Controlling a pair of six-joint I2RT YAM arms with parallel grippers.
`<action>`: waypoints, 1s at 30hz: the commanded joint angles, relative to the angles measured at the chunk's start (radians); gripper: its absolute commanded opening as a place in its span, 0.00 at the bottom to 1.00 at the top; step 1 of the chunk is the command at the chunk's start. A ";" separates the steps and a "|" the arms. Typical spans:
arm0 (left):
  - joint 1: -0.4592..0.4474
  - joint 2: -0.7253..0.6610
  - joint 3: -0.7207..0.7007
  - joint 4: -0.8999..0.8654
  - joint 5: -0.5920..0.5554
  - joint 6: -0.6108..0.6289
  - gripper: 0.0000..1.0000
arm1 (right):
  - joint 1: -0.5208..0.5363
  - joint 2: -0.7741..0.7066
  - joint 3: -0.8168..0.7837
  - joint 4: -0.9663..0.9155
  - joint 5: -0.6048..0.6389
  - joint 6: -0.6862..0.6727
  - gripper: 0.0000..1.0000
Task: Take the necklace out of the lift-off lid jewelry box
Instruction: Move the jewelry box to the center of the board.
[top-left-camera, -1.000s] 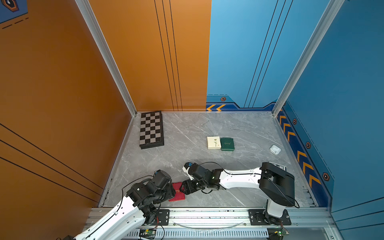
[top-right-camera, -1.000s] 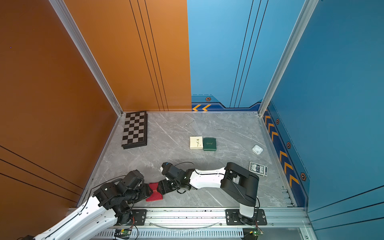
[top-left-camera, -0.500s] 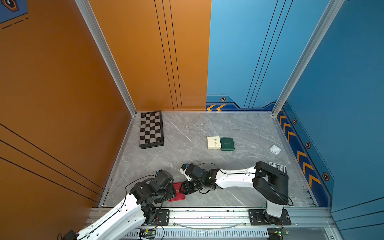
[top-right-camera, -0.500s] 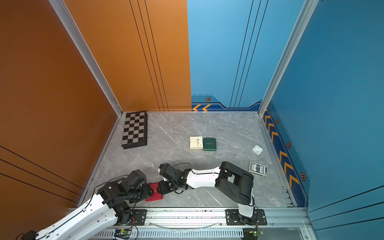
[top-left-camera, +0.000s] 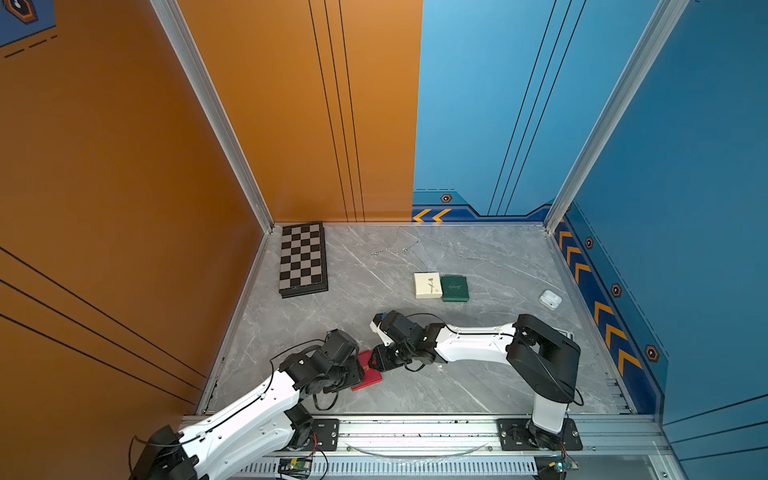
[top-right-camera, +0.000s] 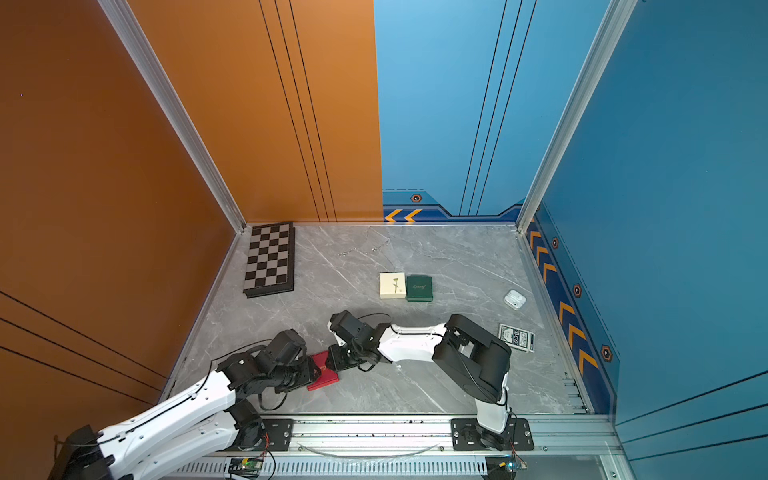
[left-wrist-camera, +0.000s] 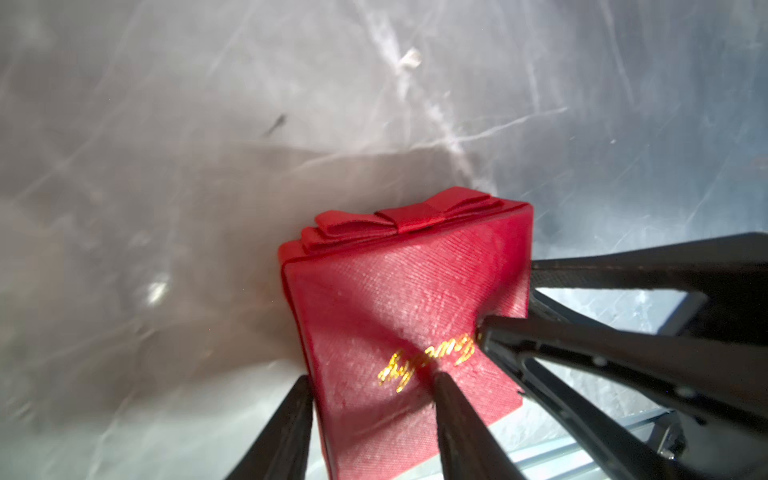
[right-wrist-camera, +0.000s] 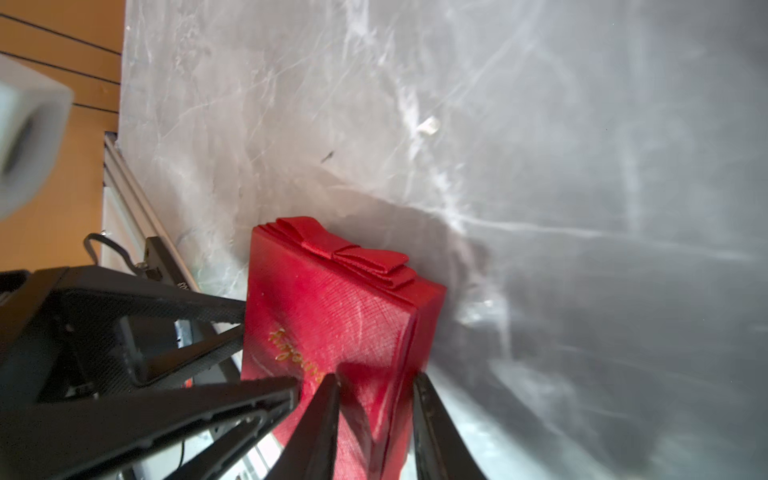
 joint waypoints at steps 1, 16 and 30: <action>0.003 0.112 0.052 0.238 0.023 0.075 0.47 | -0.037 0.006 0.021 -0.101 -0.016 -0.076 0.31; 0.128 0.652 0.374 0.649 0.144 0.271 0.44 | -0.266 0.178 0.303 -0.366 0.000 -0.311 0.31; 0.198 0.587 0.337 0.702 0.171 0.276 0.58 | -0.321 0.208 0.486 -0.496 0.079 -0.374 0.52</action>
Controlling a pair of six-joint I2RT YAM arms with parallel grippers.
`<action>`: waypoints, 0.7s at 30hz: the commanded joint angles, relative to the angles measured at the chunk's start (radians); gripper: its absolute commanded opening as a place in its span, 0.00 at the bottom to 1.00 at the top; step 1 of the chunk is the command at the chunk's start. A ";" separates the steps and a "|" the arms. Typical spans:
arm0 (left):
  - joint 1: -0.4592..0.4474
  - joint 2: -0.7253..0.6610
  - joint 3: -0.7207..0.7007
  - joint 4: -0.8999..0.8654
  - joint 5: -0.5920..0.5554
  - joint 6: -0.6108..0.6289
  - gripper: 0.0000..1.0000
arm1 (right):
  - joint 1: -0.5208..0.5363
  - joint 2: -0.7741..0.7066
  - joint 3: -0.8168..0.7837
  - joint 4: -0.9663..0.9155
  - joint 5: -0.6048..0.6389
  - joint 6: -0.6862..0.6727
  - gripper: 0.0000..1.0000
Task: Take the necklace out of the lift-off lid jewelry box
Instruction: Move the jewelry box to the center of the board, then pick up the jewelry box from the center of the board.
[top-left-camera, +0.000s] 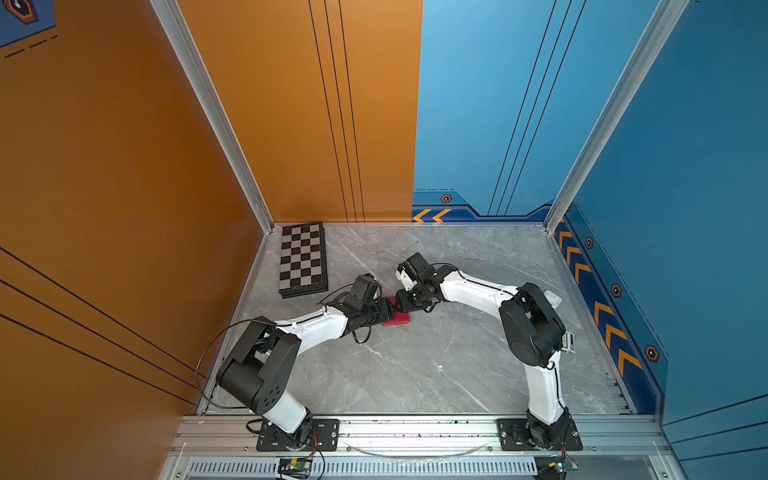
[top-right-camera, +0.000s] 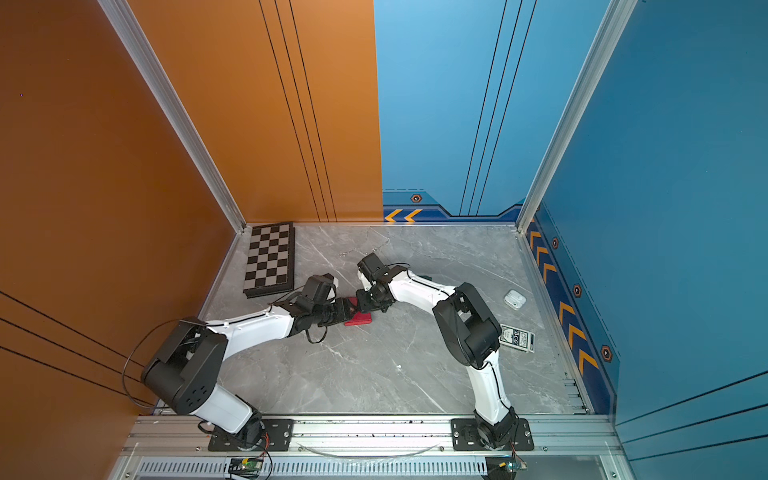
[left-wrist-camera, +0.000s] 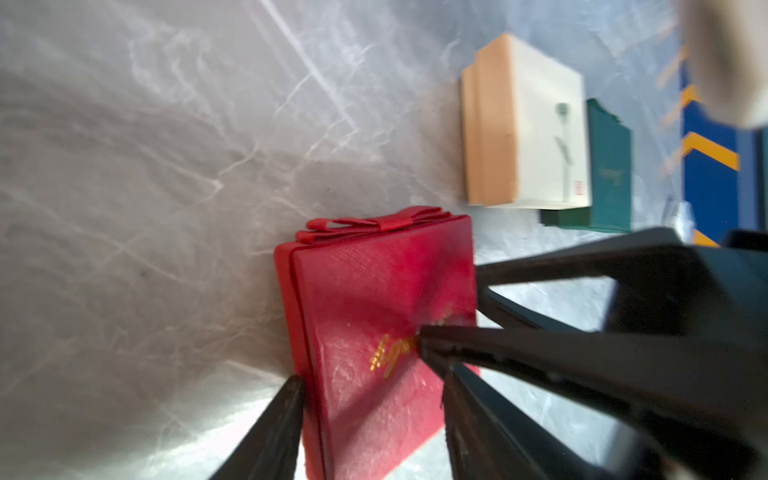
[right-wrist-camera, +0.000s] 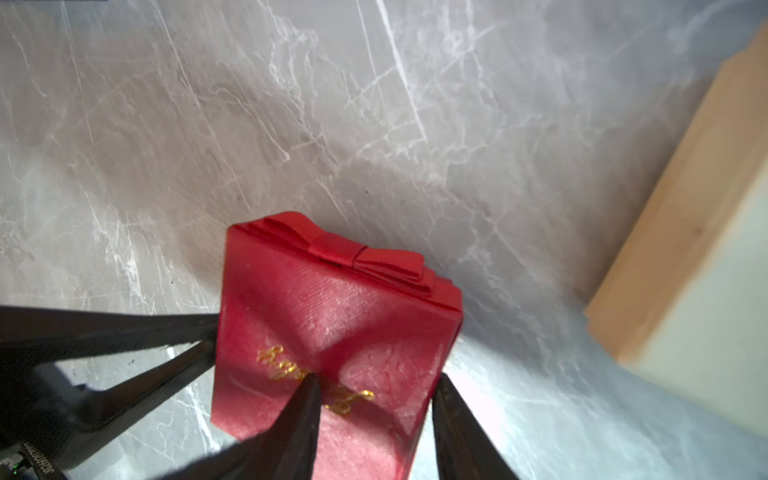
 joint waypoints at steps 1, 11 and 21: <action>0.009 -0.081 -0.028 0.105 0.054 0.018 0.59 | 0.022 0.019 0.051 -0.062 -0.006 -0.032 0.56; 0.056 -0.276 -0.112 -0.025 -0.079 0.078 0.66 | 0.044 0.019 0.114 -0.139 0.092 -0.014 0.84; 0.169 -0.449 -0.204 -0.108 -0.136 0.118 0.71 | 0.070 0.084 0.137 -0.154 0.153 0.069 0.98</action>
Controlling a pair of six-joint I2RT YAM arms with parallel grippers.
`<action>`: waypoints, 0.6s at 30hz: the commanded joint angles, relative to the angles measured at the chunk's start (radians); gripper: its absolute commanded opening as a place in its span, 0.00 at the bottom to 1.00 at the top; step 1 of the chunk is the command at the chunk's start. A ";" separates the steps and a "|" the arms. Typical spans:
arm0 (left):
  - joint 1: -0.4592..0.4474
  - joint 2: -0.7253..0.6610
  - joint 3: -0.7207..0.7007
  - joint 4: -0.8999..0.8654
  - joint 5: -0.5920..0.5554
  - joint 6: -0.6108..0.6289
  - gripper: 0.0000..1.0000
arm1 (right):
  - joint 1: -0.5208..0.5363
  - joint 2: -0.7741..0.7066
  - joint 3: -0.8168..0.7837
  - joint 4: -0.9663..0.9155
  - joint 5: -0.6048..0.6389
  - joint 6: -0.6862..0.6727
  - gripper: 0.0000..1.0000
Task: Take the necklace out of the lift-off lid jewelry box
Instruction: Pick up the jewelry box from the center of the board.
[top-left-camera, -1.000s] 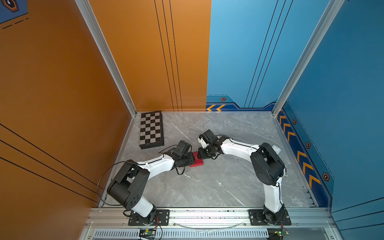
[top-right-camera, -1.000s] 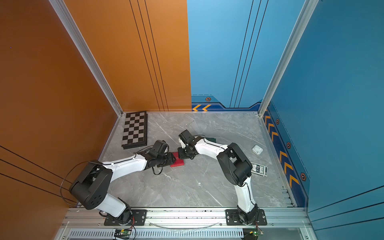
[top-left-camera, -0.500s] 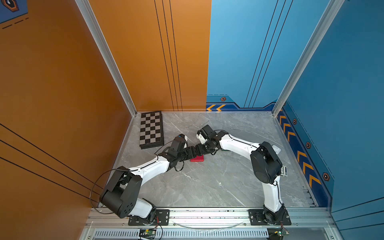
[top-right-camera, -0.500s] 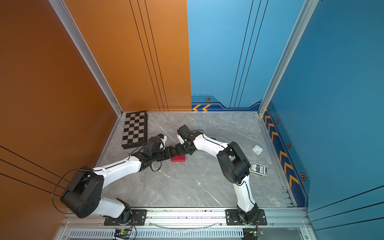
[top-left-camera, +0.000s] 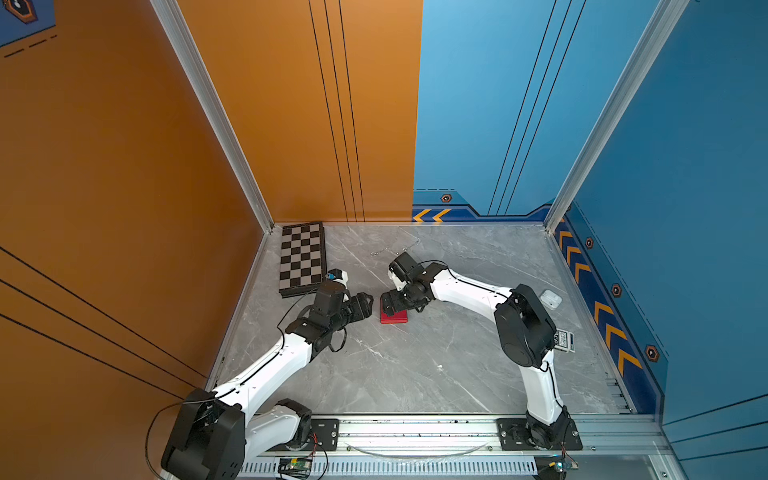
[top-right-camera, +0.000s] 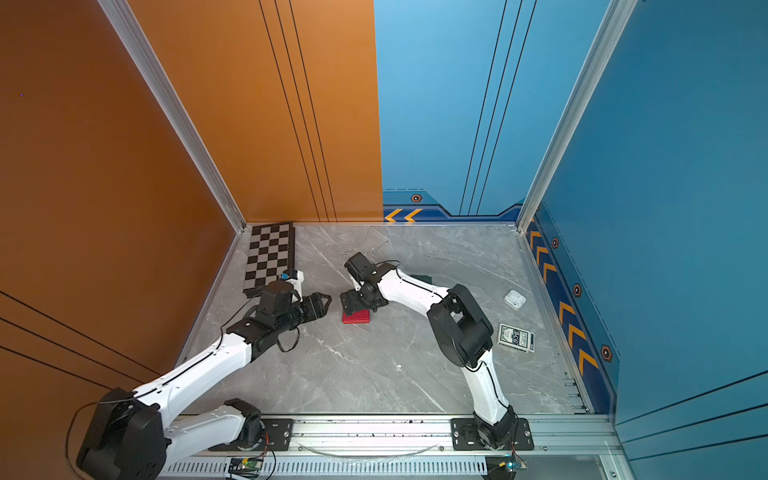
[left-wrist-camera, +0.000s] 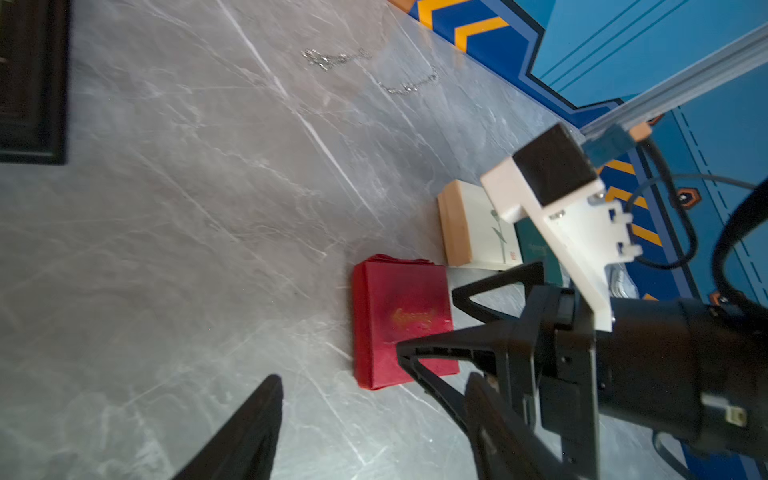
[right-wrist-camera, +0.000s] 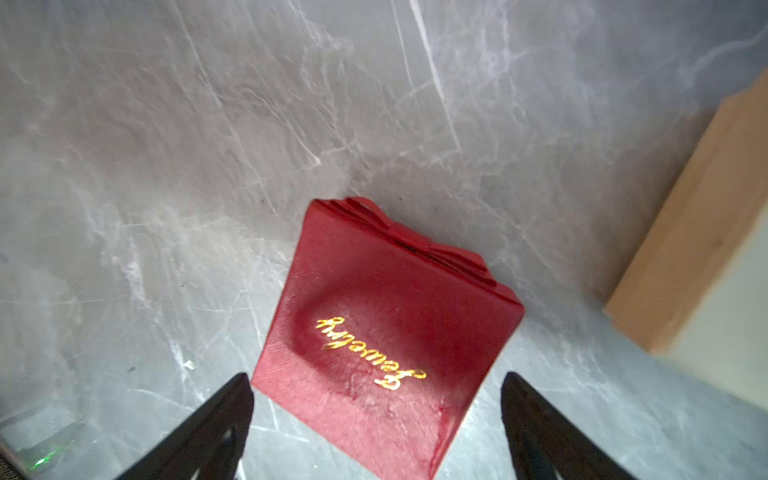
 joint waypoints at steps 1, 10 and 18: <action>0.029 -0.023 -0.029 -0.047 -0.020 0.034 0.71 | 0.012 0.030 0.034 -0.049 0.051 0.039 1.00; 0.064 -0.013 -0.056 -0.013 0.028 0.029 0.72 | 0.030 0.073 0.094 -0.052 0.065 0.051 1.00; 0.081 -0.022 -0.065 -0.011 0.037 0.032 0.72 | 0.040 0.104 0.154 -0.101 0.044 -0.009 1.00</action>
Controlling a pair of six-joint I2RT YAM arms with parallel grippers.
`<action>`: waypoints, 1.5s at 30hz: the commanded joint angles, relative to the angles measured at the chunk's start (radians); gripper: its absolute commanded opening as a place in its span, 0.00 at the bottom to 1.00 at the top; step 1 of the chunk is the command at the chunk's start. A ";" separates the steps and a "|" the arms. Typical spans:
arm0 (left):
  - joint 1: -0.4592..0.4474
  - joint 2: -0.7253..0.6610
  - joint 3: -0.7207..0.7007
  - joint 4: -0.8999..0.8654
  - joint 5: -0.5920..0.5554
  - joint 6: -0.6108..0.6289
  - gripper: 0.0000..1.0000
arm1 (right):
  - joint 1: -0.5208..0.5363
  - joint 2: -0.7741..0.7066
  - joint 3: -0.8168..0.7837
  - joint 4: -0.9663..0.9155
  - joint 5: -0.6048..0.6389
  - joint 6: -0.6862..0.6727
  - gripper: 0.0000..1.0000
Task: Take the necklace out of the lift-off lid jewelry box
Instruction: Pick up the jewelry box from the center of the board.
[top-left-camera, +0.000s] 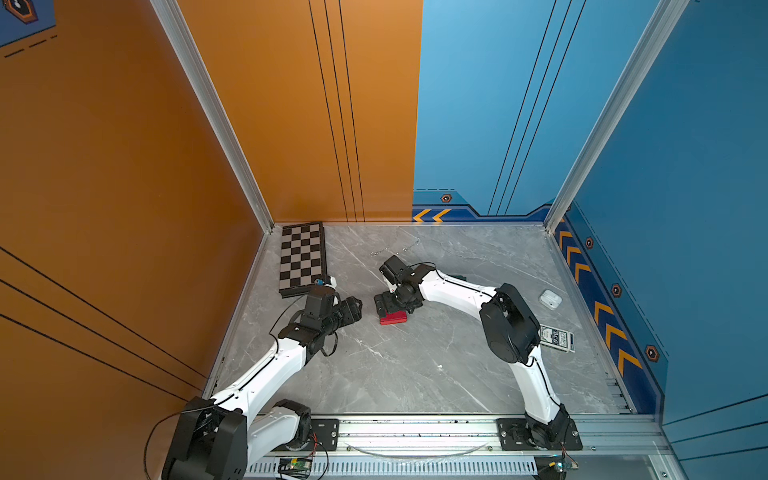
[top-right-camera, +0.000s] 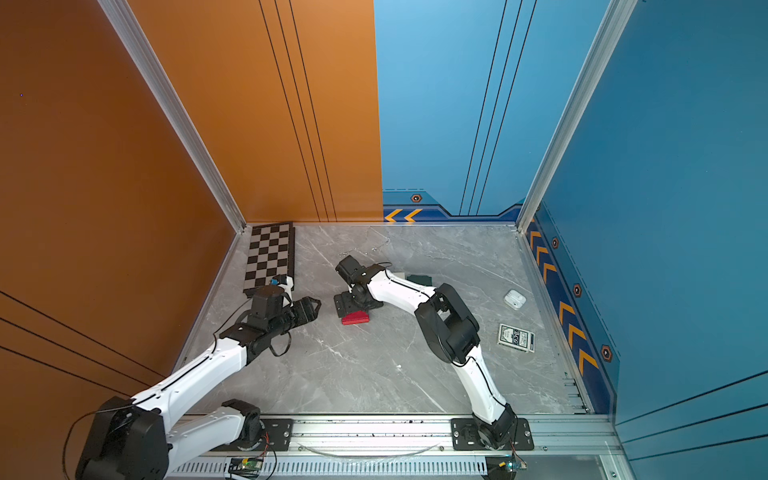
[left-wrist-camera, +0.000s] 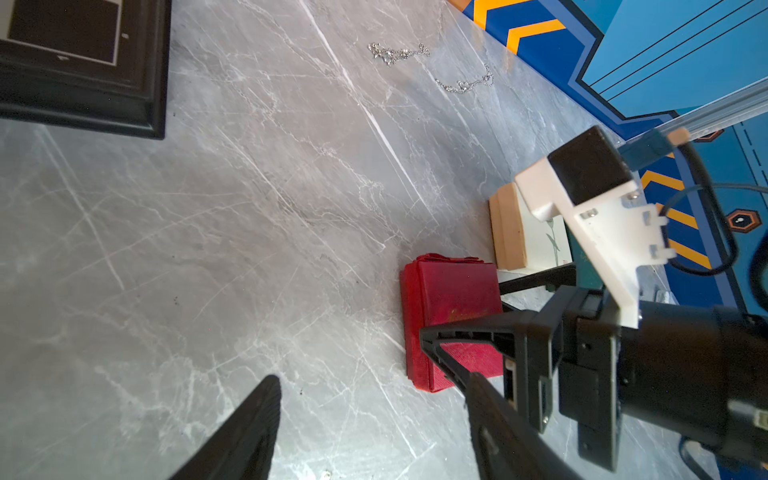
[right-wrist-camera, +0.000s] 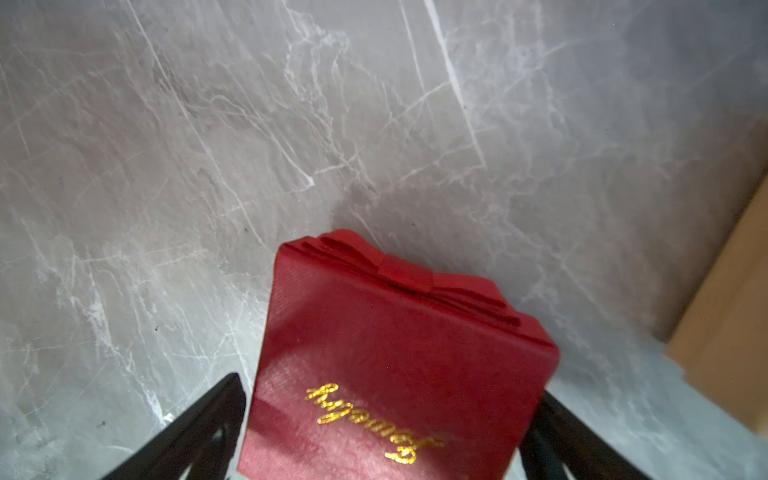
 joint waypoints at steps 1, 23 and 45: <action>0.011 -0.009 -0.021 0.006 0.018 0.019 0.72 | 0.013 0.020 0.064 -0.075 0.007 -0.050 1.00; 0.021 -0.035 -0.021 -0.020 0.009 0.034 0.72 | 0.077 0.106 0.197 -0.222 0.263 -0.092 1.00; 0.024 -0.042 -0.040 0.003 0.009 0.050 0.75 | 0.055 0.125 0.214 -0.228 0.210 -0.091 0.89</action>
